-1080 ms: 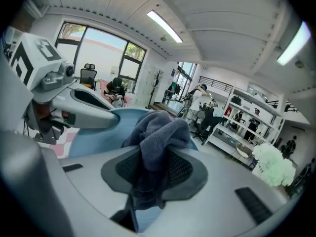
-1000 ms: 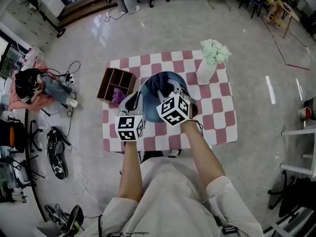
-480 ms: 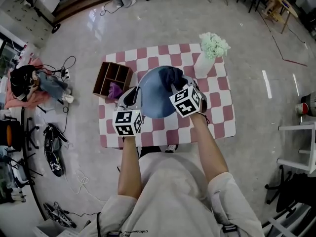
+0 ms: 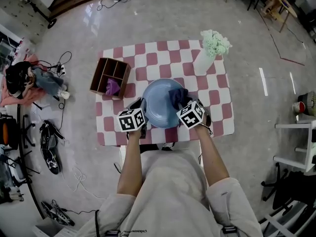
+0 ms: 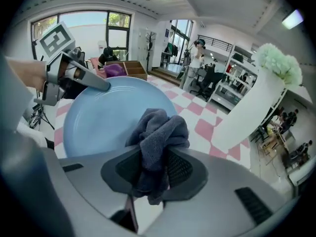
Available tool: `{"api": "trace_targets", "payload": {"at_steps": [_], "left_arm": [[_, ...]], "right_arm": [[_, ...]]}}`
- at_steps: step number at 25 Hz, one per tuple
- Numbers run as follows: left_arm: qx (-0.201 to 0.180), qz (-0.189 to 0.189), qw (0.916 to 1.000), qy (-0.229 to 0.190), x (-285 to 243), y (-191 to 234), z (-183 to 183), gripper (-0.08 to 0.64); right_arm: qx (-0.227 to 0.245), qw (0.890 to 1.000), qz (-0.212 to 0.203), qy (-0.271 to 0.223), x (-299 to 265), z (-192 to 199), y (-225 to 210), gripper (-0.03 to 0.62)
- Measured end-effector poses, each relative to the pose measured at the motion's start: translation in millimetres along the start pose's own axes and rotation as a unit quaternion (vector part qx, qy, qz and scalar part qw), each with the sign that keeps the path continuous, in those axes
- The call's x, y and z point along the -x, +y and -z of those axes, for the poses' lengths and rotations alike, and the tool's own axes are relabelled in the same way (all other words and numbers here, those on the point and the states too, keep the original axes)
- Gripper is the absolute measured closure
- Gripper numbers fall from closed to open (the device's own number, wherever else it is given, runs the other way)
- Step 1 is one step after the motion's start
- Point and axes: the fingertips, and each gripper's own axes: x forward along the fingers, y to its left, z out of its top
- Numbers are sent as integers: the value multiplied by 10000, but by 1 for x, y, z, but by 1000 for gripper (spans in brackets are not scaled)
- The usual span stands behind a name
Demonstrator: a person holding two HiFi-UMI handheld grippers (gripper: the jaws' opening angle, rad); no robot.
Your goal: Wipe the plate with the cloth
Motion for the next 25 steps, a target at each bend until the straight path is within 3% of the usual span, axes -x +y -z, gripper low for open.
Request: {"api": "trace_targets", "payload": {"at_steps": [4, 7, 9, 12, 14, 20, 25], "left_arm": [[177, -192, 9991, 335, -3, 14, 19, 531], [274, -272, 9982, 448, -4, 15, 23, 532], [322, -276, 9981, 447, -3, 15, 24, 534], [368, -267, 9979, 453, -3, 16, 24, 533], [411, -264, 9977, 478, -3, 16, 26, 533], [357, -350, 9976, 481, -2, 18, 28, 533], [284, -372, 9975, 536, -2, 18, 28, 534]], "right_arm": [[32, 9985, -506, 206, -2, 25, 34, 479], [318, 9952, -835, 393, 3, 34, 54, 480], [722, 9893, -1206, 386, 7, 33, 78, 480], [1616, 9708, -1759, 233, 9, 22, 122, 480], [1922, 9617, -1953, 109, 5, 13, 145, 480], [1587, 9653, -2059, -248, -11, -23, 162, 480], [1197, 9744, -1851, -442, -27, -55, 153, 480]]}}
